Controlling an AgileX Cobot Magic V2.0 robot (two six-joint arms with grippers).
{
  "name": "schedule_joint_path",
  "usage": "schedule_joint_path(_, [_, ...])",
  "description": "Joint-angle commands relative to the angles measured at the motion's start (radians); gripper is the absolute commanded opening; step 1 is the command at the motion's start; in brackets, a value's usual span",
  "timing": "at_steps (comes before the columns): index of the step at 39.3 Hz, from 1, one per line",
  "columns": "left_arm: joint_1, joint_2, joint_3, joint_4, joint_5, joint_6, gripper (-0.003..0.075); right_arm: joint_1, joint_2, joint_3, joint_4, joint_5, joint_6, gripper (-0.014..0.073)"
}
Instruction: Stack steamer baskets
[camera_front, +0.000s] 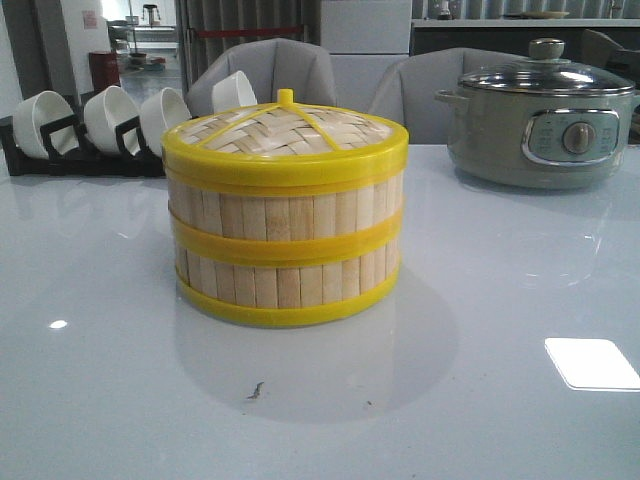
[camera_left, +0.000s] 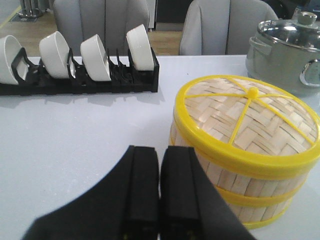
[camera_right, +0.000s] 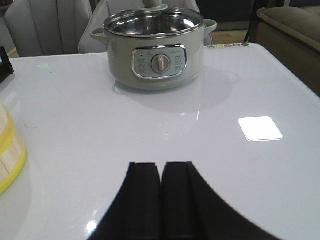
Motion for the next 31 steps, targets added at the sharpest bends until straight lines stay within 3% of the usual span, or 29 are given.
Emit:
schedule_joint_path(1, [0.029, -0.054, -0.03, -0.01, -0.077, 0.0, 0.009, -0.007, 0.002, -0.031, -0.006, -0.081, -0.007, 0.0056])
schedule_joint_path(16, [0.219, -0.342, 0.077, 0.021, -0.034, 0.007, 0.009, -0.007, 0.002, -0.031, -0.006, -0.081, -0.007, 0.0056])
schedule_joint_path(31, [0.302, -0.576, 0.349, 0.028, -0.16, 0.007, 0.009, -0.007, 0.002, -0.031, -0.006, -0.081, -0.007, 0.0056])
